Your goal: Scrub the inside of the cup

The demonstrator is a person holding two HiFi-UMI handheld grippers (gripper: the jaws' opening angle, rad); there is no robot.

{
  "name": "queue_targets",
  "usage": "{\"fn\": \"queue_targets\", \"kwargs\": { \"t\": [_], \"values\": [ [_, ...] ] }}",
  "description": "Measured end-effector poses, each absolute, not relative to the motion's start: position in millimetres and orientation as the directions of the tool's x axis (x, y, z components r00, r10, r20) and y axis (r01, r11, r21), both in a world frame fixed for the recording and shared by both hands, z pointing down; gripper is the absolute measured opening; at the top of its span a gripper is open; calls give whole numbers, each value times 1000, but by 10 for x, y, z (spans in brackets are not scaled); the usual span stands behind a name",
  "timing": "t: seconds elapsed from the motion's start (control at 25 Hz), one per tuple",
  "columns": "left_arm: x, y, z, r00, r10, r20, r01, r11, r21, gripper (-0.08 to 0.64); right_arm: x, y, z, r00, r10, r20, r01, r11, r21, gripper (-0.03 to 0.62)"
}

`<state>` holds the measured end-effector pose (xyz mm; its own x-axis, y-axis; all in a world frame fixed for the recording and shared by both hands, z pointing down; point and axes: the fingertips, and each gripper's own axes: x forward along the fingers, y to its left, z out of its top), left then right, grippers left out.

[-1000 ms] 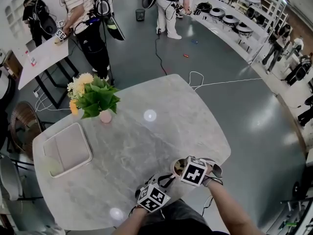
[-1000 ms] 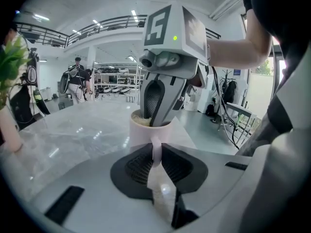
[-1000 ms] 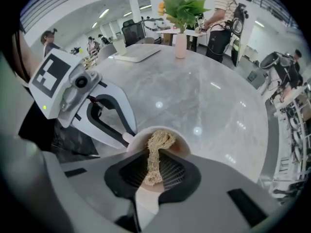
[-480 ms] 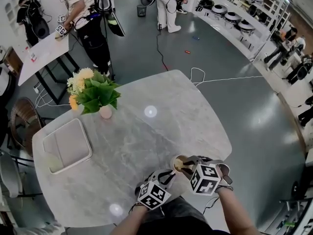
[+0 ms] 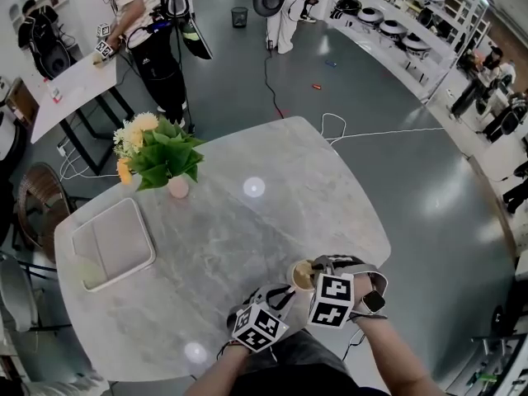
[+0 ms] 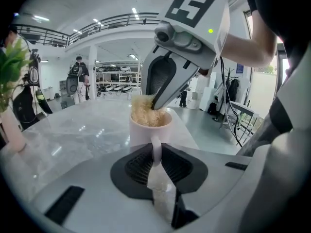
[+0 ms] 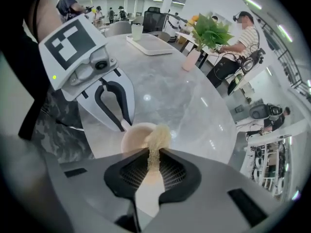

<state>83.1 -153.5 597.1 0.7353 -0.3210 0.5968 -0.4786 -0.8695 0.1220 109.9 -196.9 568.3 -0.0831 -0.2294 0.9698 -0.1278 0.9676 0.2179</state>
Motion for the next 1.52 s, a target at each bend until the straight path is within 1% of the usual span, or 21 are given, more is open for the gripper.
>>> {"fn": "queue_targets", "kwargs": {
  "t": [0.08,0.2,0.28,0.32,0.4,0.48,0.52,0.6,0.68,0.72,0.76,0.92,1.04,1.12,1.16,1.28,1.32,1.4,1.52],
  "values": [
    [832,-1533,5968,736,-321,597,-481,-868,126,61,1041,-1918,5684,-129,-227,965,-94,972,216,61],
    [830,-1532,5974,734,-323,597,-485,-865,129,61,971,-1796,5641,-231,-180,956,-34,984,177,61],
    [829,-1536,5974,732,-326,598,-489,-863,129,61,971,-1743,5594,-266,-149,952,7,988,157,61],
    [831,-1538,5972,732,-327,598,-491,-862,129,61,988,-1733,5574,-270,-134,953,9,990,142,60],
    [833,-1540,5968,729,-330,599,-494,-860,128,61,1043,-1752,5552,-252,-108,962,-30,994,104,61],
    [831,-1539,5963,728,-330,600,-495,-860,127,61,1101,-1838,5563,-194,-130,972,-55,991,121,60],
    [831,-1537,5962,729,-330,600,-494,-860,127,61,1113,-1891,5573,-160,-162,974,-32,987,159,60],
    [833,-1531,5962,729,-328,601,-492,-861,128,61,1088,-1951,5604,-121,-240,963,92,963,252,60],
    [834,-1528,5966,730,-327,600,-493,-860,131,61,1037,-1942,5664,-129,-294,947,231,920,317,61],
    [834,-1527,5968,730,-327,600,-494,-859,133,61,1025,-1943,5692,-139,-313,939,262,903,340,60],
    [834,-1526,5968,730,-327,600,-495,-858,135,61,1030,-1961,5705,-146,-335,931,262,894,363,60],
    [844,-1523,5958,731,-328,598,-495,-858,135,61,1098,-2047,5596,-129,-419,899,155,887,436,60],
    [840,-1532,5949,730,-333,597,-500,-856,133,61,1120,-2033,5528,-88,-426,900,84,897,433,61],
    [837,-1541,5950,730,-334,596,-500,-856,132,61,1128,-1989,5550,-67,-378,924,31,924,380,60],
    [837,-1544,5951,730,-334,597,-499,-856,132,61,1120,-1952,5575,-66,-334,940,3,942,335,60],
    [836,-1540,5951,730,-332,598,-498,-857,132,61,1013,-1803,5644,-118,-169,978,-57,985,164,60],
    [835,-1538,5954,730,-332,598,-499,-856,133,61,971,-1777,5658,-138,-135,981,-68,990,127,60],
    [836,-1544,5962,734,-330,594,-500,-854,143,61,933,-1794,5704,-163,-116,980,-92,991,102,60],
    [842,-1550,5962,742,-322,588,-491,-858,150,61,960,-1877,5836,-154,-146,977,-112,985,129,60]
  ]
}}
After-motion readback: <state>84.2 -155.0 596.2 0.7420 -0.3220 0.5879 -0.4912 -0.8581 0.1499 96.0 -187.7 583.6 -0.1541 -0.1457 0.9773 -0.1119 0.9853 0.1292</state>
